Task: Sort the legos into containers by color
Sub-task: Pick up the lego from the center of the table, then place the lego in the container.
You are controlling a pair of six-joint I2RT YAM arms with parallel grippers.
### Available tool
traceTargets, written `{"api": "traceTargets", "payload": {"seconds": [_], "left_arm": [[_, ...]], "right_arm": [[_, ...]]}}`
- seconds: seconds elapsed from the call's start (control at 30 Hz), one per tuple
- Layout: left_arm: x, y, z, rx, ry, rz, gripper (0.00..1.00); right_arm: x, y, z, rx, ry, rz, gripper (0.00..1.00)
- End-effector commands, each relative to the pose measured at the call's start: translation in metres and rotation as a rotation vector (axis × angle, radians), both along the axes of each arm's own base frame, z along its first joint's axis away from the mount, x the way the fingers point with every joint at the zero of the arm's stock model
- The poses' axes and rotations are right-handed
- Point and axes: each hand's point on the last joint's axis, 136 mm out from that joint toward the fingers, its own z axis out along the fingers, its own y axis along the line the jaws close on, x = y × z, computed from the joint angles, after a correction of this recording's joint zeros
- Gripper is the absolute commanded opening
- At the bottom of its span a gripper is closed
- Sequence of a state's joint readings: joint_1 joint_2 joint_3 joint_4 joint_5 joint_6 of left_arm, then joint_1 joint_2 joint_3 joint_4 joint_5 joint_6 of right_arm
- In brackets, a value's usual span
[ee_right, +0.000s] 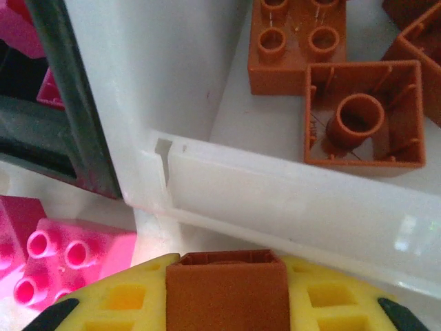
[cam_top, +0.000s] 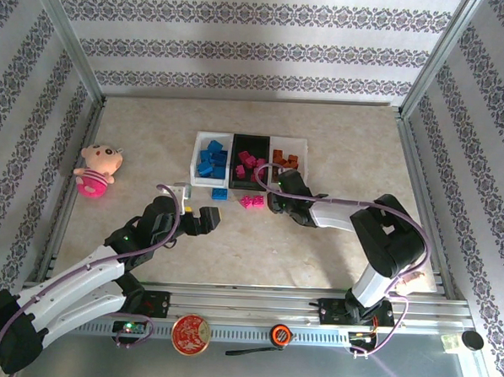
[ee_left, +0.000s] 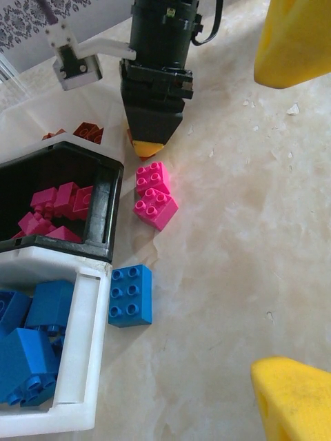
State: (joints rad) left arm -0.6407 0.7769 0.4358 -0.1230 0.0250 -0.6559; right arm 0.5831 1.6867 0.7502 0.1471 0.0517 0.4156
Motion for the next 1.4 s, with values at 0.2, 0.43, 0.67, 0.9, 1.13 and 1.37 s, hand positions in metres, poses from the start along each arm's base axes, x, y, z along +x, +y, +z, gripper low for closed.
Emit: {"api": "traceTargets", "payload": {"seconds": [0.2,0.43,0.67,0.9,1.13,1.37], "left_arm": [[-0.002,0.007,-0.006,0.055,0.005,0.012,1.00],[0.001,0.007,-0.010,0.062,0.001,0.019,1.00],[0.002,0.006,-0.017,0.082,0.026,0.017,1.00],[0.001,0.006,-0.019,0.085,0.030,0.012,1.00],[0.001,0.006,-0.025,0.096,0.042,0.012,1.00],[0.008,0.002,-0.029,0.148,0.075,-0.004,0.99]], "right_arm": [[-0.043,-0.005,0.055,0.061,-0.085,0.065,0.27],[-0.026,-0.014,0.132,0.119,-0.226,0.046,0.27],[0.051,-0.016,0.126,0.079,-0.156,-0.041,0.27],[0.103,-0.015,0.099,0.057,-0.079,-0.091,0.28],[0.123,-0.013,0.096,0.073,-0.058,-0.115,0.60],[0.100,-0.002,0.120,0.117,-0.101,-0.067,0.64]]}}
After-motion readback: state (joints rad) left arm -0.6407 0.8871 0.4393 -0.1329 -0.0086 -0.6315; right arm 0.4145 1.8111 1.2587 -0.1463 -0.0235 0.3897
